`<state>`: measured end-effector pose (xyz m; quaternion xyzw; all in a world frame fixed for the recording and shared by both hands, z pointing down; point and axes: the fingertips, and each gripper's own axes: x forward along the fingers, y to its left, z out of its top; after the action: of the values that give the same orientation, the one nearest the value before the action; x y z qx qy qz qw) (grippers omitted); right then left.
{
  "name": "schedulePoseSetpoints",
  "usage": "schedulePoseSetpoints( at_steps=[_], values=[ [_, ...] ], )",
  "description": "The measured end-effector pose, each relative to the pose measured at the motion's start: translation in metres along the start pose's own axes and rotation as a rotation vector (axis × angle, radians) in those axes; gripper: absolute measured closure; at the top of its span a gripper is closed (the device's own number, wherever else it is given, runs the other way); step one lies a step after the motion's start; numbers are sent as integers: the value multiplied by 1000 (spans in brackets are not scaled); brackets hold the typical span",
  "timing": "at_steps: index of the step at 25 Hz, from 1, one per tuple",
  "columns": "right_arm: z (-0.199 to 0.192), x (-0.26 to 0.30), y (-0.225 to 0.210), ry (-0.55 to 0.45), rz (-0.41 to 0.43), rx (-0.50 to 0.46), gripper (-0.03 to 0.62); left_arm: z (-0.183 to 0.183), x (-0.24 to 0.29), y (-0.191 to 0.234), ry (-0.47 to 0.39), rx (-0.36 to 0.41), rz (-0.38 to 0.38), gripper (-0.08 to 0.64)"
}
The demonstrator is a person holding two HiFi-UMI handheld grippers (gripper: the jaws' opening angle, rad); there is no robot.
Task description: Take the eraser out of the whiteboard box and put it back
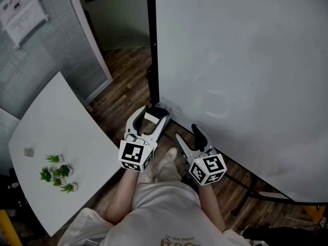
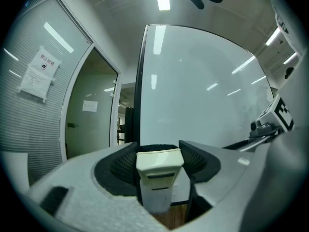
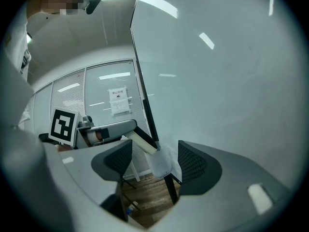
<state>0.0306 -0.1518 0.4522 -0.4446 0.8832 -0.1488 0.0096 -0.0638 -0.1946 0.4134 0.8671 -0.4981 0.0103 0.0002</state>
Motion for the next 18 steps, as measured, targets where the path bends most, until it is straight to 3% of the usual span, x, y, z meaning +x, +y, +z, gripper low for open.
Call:
schedulePoseSetpoints(
  at_steps=[18],
  values=[
    [-6,9,-4,24,4,10,295,-14,12,1,37,-12,-17,293]
  ],
)
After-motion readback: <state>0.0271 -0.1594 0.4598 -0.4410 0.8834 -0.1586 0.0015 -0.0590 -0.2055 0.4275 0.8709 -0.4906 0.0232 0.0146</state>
